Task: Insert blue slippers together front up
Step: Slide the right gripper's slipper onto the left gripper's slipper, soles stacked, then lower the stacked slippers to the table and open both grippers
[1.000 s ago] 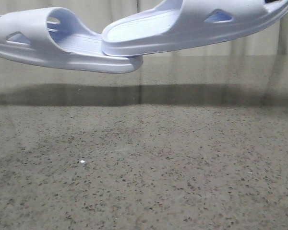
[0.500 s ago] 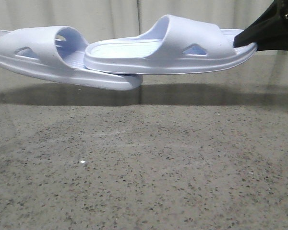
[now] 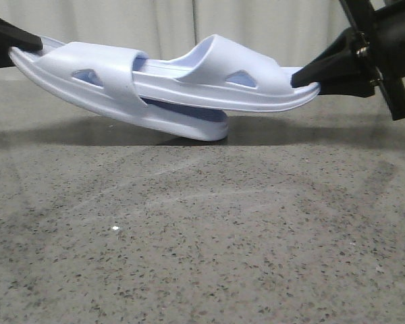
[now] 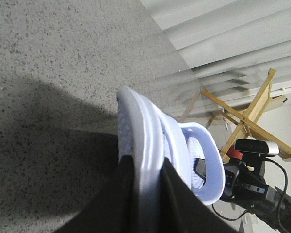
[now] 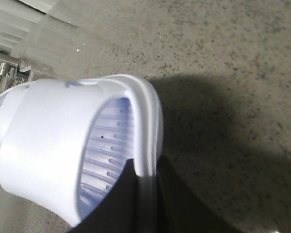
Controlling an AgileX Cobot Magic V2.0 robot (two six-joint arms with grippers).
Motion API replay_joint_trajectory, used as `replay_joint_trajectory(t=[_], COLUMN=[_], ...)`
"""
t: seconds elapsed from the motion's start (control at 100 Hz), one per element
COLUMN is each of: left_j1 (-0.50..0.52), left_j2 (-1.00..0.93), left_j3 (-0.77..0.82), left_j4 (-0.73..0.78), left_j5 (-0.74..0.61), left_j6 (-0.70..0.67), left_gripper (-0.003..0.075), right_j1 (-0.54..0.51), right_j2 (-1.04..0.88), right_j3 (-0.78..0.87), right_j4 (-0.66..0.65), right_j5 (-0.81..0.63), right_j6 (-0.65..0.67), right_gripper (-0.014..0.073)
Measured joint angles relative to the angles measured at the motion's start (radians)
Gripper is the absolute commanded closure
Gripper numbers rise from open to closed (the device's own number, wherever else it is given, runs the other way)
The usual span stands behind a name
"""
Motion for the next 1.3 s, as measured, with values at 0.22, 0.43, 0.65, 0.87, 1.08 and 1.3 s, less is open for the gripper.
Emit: replay_joint_trajectory(t=[0.22, 0.43, 0.65, 0.87, 1.08, 1.3], left_j1=[-0.014, -0.014, -0.014, -0.014, -0.035, -0.103], left_j2=[0.000, 0.000, 0.000, 0.000, 0.000, 0.000], left_j3=[-0.002, -0.002, -0.002, -0.002, -0.002, -0.002], left_j4=[-0.028, -0.031, 0.003, 0.090, 0.104, 0.115], left_j5=[-0.061, -0.079, -0.022, -0.104, -0.142, -0.204], left_j6=[0.000, 0.000, 0.008, 0.010, 0.035, 0.115], left_gripper=[0.0705, 0.0705, 0.0705, 0.0705, 0.0705, 0.0660], right_j1=[0.103, 0.111, 0.028, -0.141, -0.253, -0.258], right_j2=[0.061, 0.076, 0.076, 0.076, 0.056, 0.048], right_j3=[-0.110, -0.143, -0.143, -0.150, -0.151, -0.152], right_j4=[-0.002, -0.034, -0.080, -0.084, -0.109, -0.123], right_j5=[-0.072, -0.082, 0.133, 0.296, 0.296, 0.301], right_j6=[0.000, -0.001, -0.005, -0.005, 0.022, 0.028], right_gripper=[0.0693, 0.0489, 0.0405, 0.0405, 0.0405, 0.0405])
